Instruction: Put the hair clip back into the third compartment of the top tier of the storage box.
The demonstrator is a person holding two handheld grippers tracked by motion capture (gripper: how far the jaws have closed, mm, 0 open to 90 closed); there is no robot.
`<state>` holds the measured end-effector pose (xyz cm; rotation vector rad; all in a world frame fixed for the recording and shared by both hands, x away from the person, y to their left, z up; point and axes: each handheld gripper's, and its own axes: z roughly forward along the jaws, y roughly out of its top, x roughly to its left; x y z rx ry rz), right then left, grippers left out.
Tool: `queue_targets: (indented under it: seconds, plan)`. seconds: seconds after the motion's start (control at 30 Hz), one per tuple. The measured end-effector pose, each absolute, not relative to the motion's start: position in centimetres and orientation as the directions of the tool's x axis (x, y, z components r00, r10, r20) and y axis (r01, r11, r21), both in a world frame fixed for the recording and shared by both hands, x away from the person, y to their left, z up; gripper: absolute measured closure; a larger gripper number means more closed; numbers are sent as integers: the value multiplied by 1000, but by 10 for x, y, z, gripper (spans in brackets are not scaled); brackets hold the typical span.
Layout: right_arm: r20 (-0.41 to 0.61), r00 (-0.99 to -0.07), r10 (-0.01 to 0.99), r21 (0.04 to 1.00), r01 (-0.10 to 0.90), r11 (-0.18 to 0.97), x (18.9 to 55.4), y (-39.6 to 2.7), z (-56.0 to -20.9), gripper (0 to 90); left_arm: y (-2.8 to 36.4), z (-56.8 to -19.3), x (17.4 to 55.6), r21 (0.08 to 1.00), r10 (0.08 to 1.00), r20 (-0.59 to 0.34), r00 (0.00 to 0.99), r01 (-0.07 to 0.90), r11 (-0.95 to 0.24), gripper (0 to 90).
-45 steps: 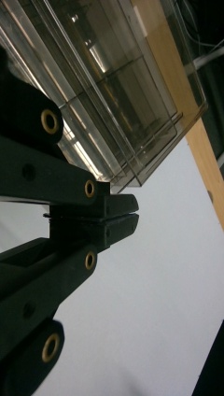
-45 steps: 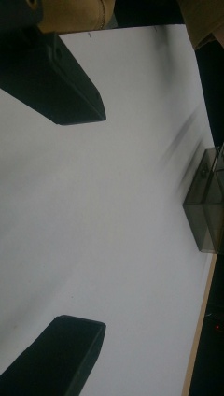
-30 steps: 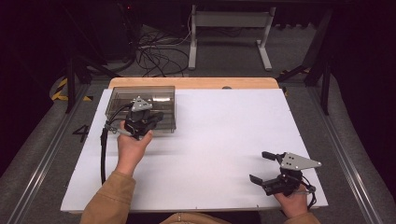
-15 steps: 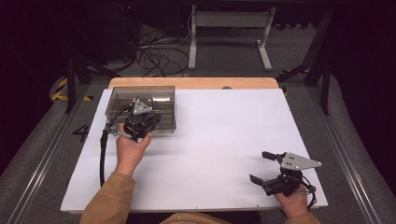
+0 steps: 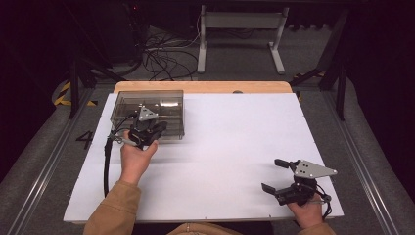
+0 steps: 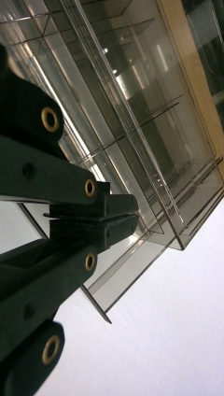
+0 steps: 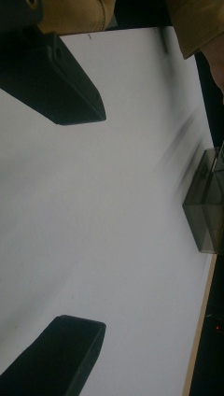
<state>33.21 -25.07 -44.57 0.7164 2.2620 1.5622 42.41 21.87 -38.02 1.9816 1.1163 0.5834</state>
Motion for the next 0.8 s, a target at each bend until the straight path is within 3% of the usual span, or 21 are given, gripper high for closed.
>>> queue_targets:
  seconds: [0.47,0.8]
  plan:
    - [36,-829,558,930,233,285,332,-251,-446,21,218,-382,426,792,859,22,511,515,-327,878]
    - [38,-829,558,930,234,284,332,-251,-446,21,216,-378,422,806,851,18,524,496,-322,803]
